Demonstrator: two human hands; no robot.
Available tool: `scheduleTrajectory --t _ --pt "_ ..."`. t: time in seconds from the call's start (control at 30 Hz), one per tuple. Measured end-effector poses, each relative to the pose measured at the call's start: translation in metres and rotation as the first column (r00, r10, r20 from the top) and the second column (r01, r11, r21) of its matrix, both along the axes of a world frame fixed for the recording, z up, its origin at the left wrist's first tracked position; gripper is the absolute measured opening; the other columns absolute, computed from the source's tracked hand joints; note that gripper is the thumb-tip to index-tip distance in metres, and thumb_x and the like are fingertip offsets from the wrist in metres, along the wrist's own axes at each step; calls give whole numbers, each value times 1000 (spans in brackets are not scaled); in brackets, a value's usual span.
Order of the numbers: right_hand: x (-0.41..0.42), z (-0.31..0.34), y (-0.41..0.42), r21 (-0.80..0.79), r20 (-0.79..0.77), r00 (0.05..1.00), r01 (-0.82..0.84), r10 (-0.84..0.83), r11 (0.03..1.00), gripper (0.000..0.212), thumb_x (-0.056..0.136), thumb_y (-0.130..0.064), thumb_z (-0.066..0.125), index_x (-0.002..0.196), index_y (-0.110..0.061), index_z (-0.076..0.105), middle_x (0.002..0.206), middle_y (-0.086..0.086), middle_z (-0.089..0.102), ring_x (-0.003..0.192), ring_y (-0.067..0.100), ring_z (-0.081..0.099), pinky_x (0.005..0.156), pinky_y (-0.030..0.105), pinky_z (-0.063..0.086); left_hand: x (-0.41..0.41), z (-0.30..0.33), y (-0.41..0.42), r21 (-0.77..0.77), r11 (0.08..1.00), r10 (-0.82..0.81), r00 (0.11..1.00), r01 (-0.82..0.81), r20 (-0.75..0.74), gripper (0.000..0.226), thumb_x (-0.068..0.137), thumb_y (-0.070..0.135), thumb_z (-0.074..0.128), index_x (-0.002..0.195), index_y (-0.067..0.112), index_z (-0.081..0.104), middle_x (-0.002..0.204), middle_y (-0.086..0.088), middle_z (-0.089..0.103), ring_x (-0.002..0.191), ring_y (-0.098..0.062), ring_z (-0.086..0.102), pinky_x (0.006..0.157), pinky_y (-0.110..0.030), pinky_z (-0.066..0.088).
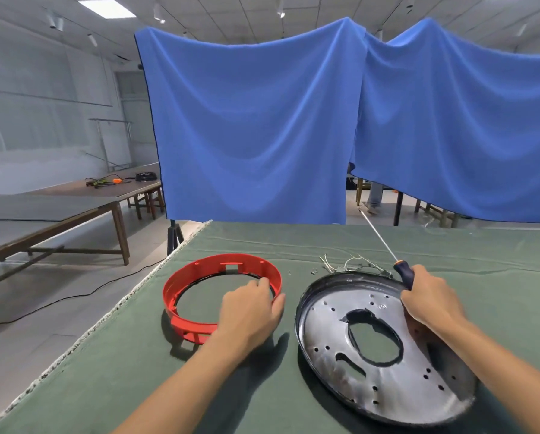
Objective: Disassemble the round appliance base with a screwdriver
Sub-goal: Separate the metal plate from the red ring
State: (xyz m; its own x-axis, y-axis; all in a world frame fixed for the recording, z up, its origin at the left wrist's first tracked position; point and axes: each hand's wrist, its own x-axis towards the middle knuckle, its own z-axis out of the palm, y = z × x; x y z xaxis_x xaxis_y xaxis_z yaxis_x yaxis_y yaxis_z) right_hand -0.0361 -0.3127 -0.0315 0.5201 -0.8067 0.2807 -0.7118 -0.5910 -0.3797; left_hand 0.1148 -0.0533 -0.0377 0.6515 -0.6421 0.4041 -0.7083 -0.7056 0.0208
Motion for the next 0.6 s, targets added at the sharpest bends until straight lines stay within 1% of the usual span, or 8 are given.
scheduleTrajectory --t 0.07,0.13,0.23,0.3,0.37,0.47,0.53,0.6 --pt "1 0 -3 9 9 1000 -12 12 1000 11 88 -12 49 99 -13 45 82 10 53 74 32 51 60 35 37 -5 -4 -9 -51 995 -92 996 91 -19 40 95 53 31 111 20 47 111 -3 55 105 -25 55 74 -37 42" --pt "2 0 -5 -8 3 1000 -16 16 1000 13 91 -18 52 101 -13 47 81 7 52 77 31 51 62 35 38 -9 -6 -13 -48 986 -159 987 158 -28 40 95 52 30 120 24 44 114 -1 50 106 -23 54 74 -38 43" --pt "3 3 -4 -87 27 999 -42 45 995 24 92 -37 57 94 -14 51 71 -3 44 94 30 50 65 36 37 -8 -7 -14 -93 982 -169 985 166 -23 39 96 50 30 126 29 42 115 3 50 102 -21 57 71 -35 43" --pt "6 8 -1 -186 12 994 -104 108 977 33 92 -49 54 87 -17 51 72 -6 45 104 28 47 65 35 34 -8 -6 -13 -126 979 -164 986 160 -26 36 96 45 32 126 28 43 116 5 52 100 -21 58 71 -35 43" --pt "14 16 4 -309 -94 985 -165 142 937 39 91 -59 47 87 -20 51 81 -4 52 104 25 47 66 34 32 -8 -5 -11 -139 979 -159 986 151 -50 29 95 39 35 118 24 46 112 4 57 95 -24 60 70 -35 42" --pt "33 27 12 -552 -310 944 -278 116 786 44 91 -63 41 102 -24 58 102 -4 60 103 22 47 71 30 31 -7 -5 -7 -169 976 -148 986 134 -72 21 94 35 36 104 22 50 101 4 63 88 -24 61 67 -35 39" --pt "49 34 17 -590 -390 912 -355 129 725 42 93 -58 43 112 -24 58 111 -1 57 107 24 44 78 31 31 -6 -5 -6 -183 973 -154 985 137 -79 21 94 33 36 104 23 51 98 4 65 86 -22 62 66 -34 41" --pt "65 41 20 -577 -451 884 -396 126 714 34 95 -50 46 116 -26 56 115 -1 53 110 25 41 83 33 30 -5 -5 -5 -189 971 -161 984 144 -81 21 94 33 37 106 23 51 98 4 65 87 -23 61 69 -35 45"
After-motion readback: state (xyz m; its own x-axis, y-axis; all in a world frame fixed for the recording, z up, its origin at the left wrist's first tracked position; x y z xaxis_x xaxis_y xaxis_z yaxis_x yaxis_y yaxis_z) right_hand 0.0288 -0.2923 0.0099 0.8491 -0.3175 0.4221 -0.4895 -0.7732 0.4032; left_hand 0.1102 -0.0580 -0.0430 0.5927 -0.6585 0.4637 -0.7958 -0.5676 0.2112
